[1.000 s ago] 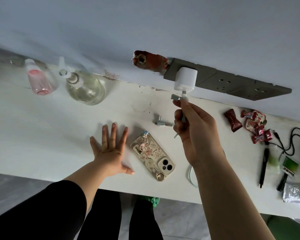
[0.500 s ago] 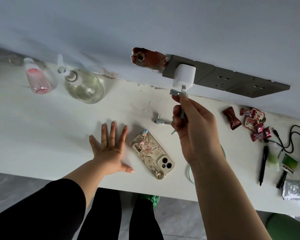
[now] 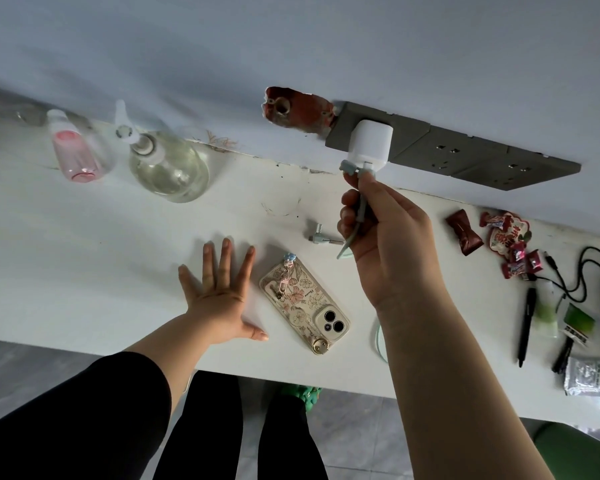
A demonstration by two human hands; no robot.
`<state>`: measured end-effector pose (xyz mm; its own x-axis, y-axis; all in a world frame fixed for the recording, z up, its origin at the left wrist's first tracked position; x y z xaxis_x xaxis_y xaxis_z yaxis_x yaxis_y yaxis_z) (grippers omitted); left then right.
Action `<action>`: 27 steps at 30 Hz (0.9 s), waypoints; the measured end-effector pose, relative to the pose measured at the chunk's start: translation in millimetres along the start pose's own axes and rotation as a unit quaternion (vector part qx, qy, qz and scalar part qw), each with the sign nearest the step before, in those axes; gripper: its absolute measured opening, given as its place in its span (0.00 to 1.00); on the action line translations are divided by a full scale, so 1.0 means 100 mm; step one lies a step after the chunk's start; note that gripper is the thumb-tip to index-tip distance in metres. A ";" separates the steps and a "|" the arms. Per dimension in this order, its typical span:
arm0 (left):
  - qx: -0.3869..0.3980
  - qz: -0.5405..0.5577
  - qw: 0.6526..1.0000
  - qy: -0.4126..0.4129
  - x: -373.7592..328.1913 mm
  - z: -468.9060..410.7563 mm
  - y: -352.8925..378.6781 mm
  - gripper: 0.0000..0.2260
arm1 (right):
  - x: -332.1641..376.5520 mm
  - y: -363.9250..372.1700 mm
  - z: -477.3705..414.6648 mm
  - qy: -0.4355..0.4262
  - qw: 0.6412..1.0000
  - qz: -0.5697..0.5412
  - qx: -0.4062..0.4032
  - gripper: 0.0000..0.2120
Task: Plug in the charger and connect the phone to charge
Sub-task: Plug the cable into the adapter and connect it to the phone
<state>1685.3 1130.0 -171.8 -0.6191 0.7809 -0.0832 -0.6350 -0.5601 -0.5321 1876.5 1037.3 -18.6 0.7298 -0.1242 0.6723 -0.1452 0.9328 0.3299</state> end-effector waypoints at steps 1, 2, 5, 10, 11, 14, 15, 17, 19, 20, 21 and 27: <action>0.000 0.000 1.000 0.000 0.00 0.00 0.00 0.66 | 0.00 0.00 -0.01 0.001 1.000 -0.001 0.001 0.09; -0.001 -0.001 1.000 0.001 0.00 0.00 -0.01 0.66 | 0.00 0.00 -0.02 0.001 1.000 -0.003 0.004 0.09; 0.001 0.000 1.000 0.002 0.00 0.01 -0.01 0.66 | 0.02 0.01 -0.05 0.007 1.000 -0.011 0.005 0.09; 0.006 0.000 1.000 0.002 -0.02 0.03 -0.03 0.66 | 0.08 0.01 -0.07 0.011 1.000 0.018 0.004 0.08; 0.006 0.000 1.000 0.002 -0.02 0.03 -0.03 0.66 | 0.07 0.00 -0.08 0.009 1.000 0.022 0.009 0.08; 0.010 0.000 1.000 0.002 -0.02 0.04 -0.04 0.66 | 0.06 -0.07 -0.12 0.000 0.998 0.049 0.041 0.11; 0.012 0.000 1.000 0.002 -0.03 0.04 -0.05 0.66 | 0.07 -0.13 -0.14 0.001 0.996 0.070 0.063 0.14; 0.013 -0.002 1.000 0.001 -0.03 0.05 -0.05 0.66 | 0.07 -0.29 -0.20 0.015 0.989 0.112 0.095 0.23; 0.012 -0.003 1.000 0.000 -0.03 0.05 -0.06 0.66 | 0.02 -0.49 -0.28 0.016 0.983 0.166 0.071 0.23; 0.012 -0.001 1.000 -0.001 -0.03 0.06 -0.06 0.66 | -0.03 -0.58 -0.34 0.000 0.973 0.225 0.049 0.19; 0.012 0.001 1.000 -0.001 -0.03 0.06 -0.06 0.66 | -0.08 -0.65 -0.41 -0.029 0.950 0.309 0.030 0.12; 0.002 -0.001 1.000 -0.002 -0.02 0.04 -0.04 0.66 | -0.51 -0.62 -0.77 -0.109 0.736 0.662 0.087 0.13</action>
<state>1687.5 1129.2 -165.9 -0.6193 0.7812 -0.0783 -0.6384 -0.5591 -0.5289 1899.7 1012.0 -124.8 -0.2503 0.7858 0.5656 -0.7309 0.2298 -0.6427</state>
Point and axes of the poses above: each hand's wrist, its own z-axis away from the middle knuckle, its own y-axis out of the palm, x = y × z, the point moved 3 cm from there along -z, towards the middle knuckle, and after that the axes turned 4 degrees about -z, right-handed, at the moved point
